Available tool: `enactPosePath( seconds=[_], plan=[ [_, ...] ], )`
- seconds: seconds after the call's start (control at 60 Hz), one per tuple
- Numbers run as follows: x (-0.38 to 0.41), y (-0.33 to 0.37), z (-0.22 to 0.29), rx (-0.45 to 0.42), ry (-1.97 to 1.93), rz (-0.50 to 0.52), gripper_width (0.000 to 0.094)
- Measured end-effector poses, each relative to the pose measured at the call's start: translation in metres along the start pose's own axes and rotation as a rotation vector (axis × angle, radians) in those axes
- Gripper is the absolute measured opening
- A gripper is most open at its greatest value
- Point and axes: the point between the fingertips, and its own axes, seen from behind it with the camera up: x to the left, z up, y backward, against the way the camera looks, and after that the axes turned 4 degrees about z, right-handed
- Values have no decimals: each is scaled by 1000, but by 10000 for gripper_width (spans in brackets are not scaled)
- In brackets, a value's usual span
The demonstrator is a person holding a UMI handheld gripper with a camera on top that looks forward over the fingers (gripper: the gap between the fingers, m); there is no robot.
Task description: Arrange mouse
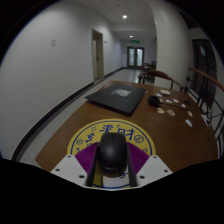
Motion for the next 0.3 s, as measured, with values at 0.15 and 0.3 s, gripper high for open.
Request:
enactPosePath(
  seconds=[0.15, 0.3],
  plan=[
    [9, 33, 6, -9, 26, 124, 855],
    [-12, 92, 4, -68, -5, 192, 851]
  ],
)
